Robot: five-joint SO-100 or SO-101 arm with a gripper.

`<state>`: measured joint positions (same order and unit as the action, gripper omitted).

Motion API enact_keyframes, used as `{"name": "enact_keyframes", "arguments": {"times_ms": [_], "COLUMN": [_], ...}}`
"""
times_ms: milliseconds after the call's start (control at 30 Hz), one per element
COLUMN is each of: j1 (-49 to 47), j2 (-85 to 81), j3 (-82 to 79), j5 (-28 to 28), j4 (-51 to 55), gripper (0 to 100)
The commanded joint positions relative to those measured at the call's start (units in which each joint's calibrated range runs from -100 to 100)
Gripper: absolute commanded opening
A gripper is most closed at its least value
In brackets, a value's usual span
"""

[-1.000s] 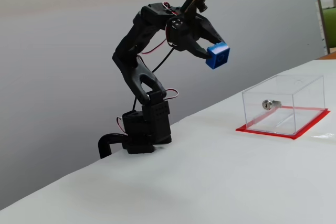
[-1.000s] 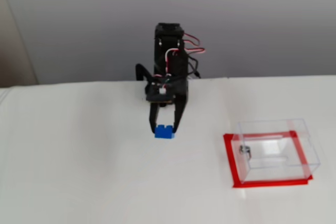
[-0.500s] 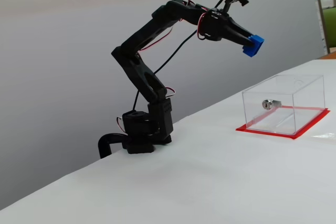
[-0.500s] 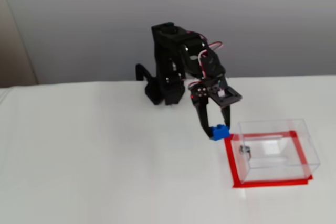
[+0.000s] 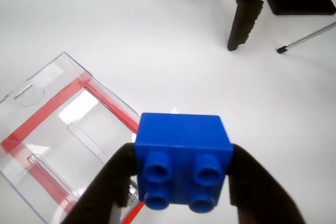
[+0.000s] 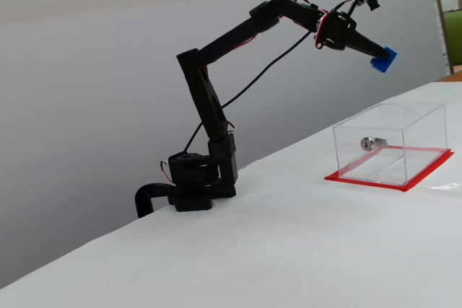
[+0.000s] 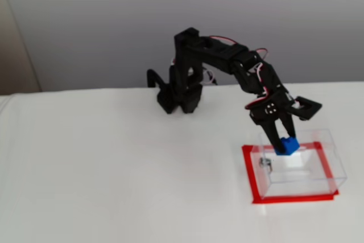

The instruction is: Pick the blue lego brick and place it into the transparent box

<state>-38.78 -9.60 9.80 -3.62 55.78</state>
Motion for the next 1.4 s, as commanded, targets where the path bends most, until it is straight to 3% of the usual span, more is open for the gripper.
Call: {"name": "enact_keyframes", "arguments": {"times_ms": [0,900,1133,1367], "j1": [-2.81,-9.91,-10.28,-10.94], "j2": [1.66,7.69,7.69,7.69], "j3": [5.12,6.66,6.21,6.30], "j5": [-0.66,-0.40,-0.56,-0.61], "j4": [-0.87,-0.87,-0.87,-0.87], "gripper": [13,13,30,30]}}
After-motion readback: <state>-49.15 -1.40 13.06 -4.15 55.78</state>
